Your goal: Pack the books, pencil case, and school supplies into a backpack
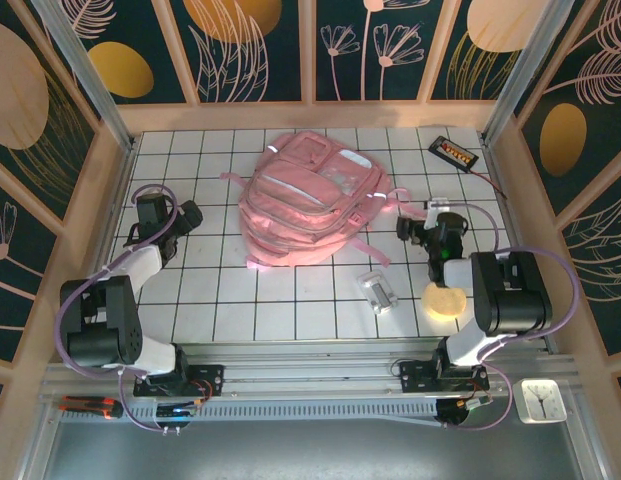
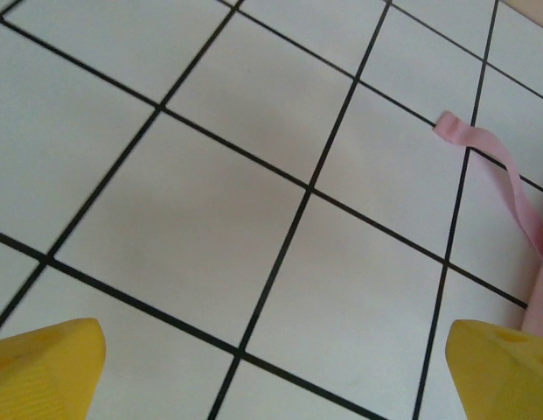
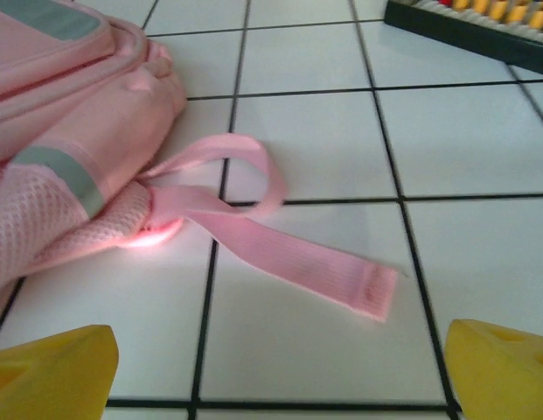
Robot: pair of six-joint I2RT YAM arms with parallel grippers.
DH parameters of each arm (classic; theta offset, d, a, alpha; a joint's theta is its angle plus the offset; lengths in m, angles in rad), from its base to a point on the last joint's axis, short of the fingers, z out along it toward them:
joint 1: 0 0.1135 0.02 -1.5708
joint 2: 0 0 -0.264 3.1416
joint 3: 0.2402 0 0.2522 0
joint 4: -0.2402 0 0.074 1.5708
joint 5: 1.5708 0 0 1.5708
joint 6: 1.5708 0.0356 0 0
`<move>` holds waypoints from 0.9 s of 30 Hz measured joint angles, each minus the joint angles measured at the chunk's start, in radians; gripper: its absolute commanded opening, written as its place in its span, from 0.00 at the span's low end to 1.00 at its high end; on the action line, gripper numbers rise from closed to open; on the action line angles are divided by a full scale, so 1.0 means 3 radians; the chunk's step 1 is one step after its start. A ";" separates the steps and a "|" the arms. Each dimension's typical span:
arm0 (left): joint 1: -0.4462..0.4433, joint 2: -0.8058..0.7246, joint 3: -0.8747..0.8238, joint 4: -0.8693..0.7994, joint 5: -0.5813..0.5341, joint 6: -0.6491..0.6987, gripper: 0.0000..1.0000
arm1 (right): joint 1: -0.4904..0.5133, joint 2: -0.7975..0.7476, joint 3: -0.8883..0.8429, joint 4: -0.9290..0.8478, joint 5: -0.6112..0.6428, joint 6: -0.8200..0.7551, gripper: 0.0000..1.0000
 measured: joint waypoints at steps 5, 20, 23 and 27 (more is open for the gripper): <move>0.0000 0.0017 -0.0019 0.0245 -0.0109 0.0257 0.99 | -0.0009 -0.0130 -0.0654 0.0916 0.0323 0.0111 0.99; 0.0000 0.0058 -0.1405 0.2875 0.0264 0.0867 0.99 | -0.0118 -0.0039 -0.0666 0.1521 0.0290 0.0228 0.99; 0.0000 0.0056 -0.1584 0.3272 0.0350 0.0927 0.99 | -0.0118 -0.0039 -0.0666 0.1521 0.0290 0.0228 0.99; -0.0023 0.0069 -0.1587 0.3386 0.0329 0.0975 0.99 | -0.0118 -0.0039 -0.0666 0.1521 0.0290 0.0228 0.99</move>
